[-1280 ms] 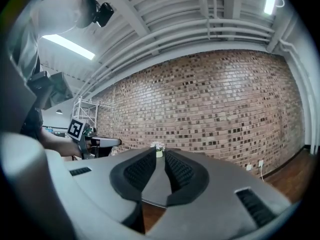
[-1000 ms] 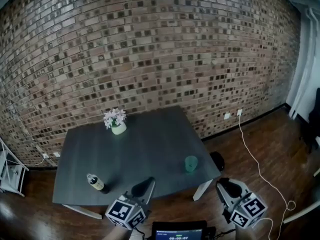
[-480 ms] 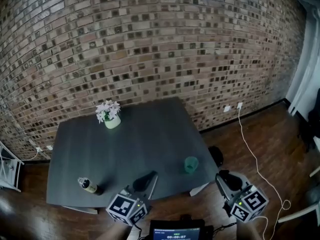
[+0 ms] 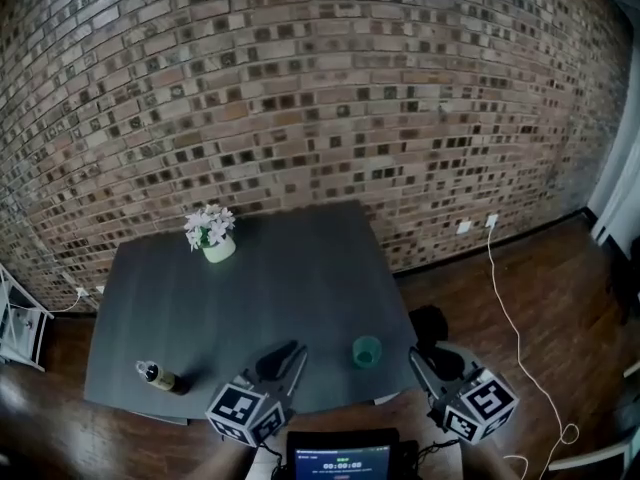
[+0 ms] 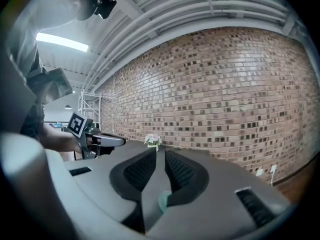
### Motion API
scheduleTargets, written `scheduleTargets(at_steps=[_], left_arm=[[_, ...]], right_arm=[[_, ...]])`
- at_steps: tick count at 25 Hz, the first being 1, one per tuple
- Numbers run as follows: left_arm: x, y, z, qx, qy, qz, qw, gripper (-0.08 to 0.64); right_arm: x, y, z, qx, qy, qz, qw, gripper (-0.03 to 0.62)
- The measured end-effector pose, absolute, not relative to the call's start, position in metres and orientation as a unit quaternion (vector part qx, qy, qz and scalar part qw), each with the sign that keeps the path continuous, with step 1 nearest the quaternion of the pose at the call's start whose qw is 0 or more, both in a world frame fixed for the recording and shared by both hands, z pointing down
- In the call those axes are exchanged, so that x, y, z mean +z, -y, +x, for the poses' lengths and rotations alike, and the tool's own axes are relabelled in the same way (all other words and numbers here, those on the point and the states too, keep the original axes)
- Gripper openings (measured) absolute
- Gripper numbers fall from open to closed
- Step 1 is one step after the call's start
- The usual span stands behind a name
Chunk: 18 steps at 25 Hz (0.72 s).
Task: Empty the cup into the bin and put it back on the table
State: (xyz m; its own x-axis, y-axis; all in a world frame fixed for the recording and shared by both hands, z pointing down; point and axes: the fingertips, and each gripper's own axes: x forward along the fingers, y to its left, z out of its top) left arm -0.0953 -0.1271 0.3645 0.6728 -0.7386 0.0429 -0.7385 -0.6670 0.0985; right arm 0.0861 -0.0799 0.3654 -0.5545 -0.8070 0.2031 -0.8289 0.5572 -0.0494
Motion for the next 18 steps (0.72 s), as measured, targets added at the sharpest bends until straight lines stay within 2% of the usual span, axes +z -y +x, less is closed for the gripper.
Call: scheduleTargets(at_steps=[15,18], left_arm=[[0.387,0.162,-0.069,0.020,0.427,0.900,0.086,0.064],[0.380,0.169,-0.076,0.013,0.430,0.899,0.083,0.038]], right_arm=[[0.392,0.132,0.096,0.075,0.902,0.393,0.161,0.058],[0.397,0.135,0.086,0.088,0.903,0.387,0.164,0.058]])
